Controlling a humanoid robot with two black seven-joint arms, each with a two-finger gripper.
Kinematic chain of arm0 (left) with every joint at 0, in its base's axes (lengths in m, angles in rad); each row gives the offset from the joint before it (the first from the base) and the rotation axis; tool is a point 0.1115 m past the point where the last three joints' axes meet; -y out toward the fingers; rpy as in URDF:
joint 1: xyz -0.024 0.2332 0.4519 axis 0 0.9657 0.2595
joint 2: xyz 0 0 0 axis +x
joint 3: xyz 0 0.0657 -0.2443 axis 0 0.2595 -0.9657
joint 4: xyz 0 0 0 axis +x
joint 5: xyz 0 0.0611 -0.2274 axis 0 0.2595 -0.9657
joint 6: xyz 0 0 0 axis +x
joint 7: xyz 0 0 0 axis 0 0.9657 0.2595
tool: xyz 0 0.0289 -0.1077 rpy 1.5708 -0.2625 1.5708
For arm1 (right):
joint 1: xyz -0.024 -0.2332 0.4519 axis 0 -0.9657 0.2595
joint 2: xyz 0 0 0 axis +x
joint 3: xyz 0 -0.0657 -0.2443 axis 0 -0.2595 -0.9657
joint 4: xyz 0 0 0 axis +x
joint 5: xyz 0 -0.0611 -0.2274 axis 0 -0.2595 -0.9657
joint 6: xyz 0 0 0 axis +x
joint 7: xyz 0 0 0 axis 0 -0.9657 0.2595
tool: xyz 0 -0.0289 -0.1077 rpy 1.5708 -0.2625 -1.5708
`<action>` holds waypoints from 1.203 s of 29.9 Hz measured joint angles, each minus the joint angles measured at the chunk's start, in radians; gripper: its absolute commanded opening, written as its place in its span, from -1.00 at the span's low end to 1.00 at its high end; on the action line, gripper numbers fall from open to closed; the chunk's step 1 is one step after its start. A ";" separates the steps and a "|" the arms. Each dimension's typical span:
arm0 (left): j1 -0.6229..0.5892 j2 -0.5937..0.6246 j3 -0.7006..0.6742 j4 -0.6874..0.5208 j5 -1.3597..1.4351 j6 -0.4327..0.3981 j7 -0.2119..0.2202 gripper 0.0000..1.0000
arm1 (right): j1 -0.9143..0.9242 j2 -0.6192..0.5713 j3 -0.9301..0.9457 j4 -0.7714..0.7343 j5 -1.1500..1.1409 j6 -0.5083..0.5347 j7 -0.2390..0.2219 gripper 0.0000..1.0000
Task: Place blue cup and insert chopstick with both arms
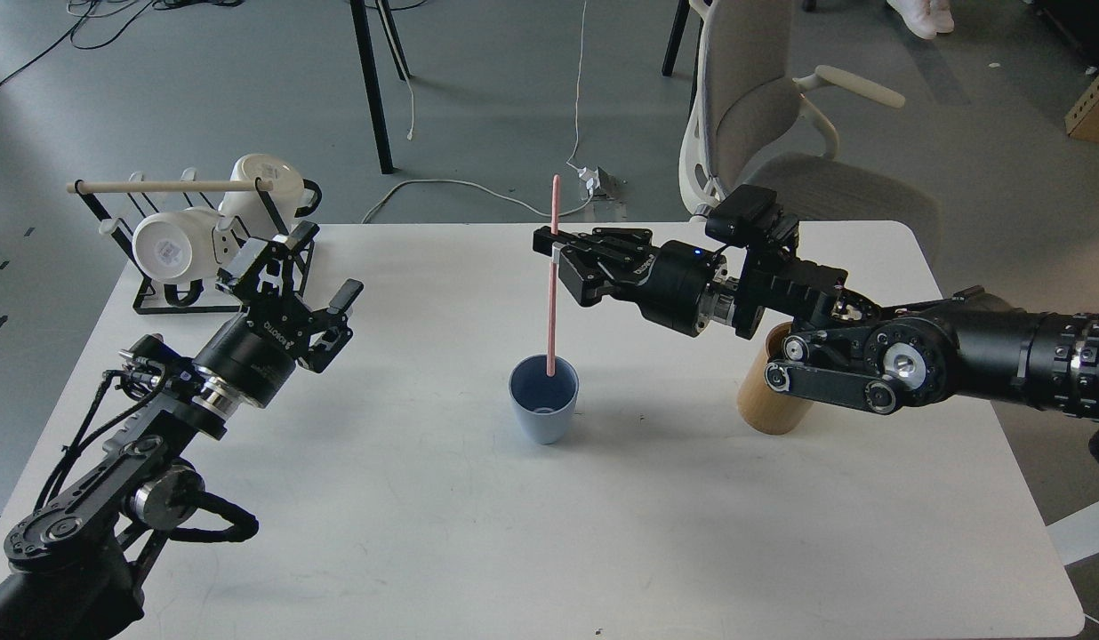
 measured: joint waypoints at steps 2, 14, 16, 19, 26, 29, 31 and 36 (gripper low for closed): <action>0.000 -0.001 0.001 0.000 0.000 0.000 0.000 0.89 | -0.010 0.004 -0.008 -0.001 -0.001 0.000 0.000 -0.90; 0.000 -0.002 -0.001 0.002 0.000 0.000 0.000 0.89 | -0.062 0.012 -0.022 -0.006 -0.003 0.000 0.000 0.13; -0.001 -0.002 -0.001 0.002 0.000 0.000 0.000 0.89 | -0.068 0.017 -0.022 -0.006 -0.002 0.000 0.000 0.31; -0.002 -0.002 -0.001 0.002 0.000 0.000 0.000 0.89 | -0.072 0.022 -0.016 -0.004 0.002 0.000 0.000 0.55; -0.007 0.000 -0.001 0.001 -0.001 0.000 0.000 0.90 | -0.076 0.020 0.142 -0.015 0.082 0.000 0.000 0.90; -0.019 -0.003 -0.001 0.016 -0.002 0.003 0.000 0.89 | -0.077 0.015 0.239 -0.038 0.208 0.000 0.000 0.90; -0.036 -0.011 -0.001 0.022 -0.007 0.002 0.000 0.89 | -0.080 0.011 0.305 -0.061 0.299 0.000 0.000 0.90; -0.106 -0.010 -0.001 0.025 -0.066 0.000 0.000 0.89 | -0.137 -0.066 0.451 -0.033 0.545 0.000 0.000 0.98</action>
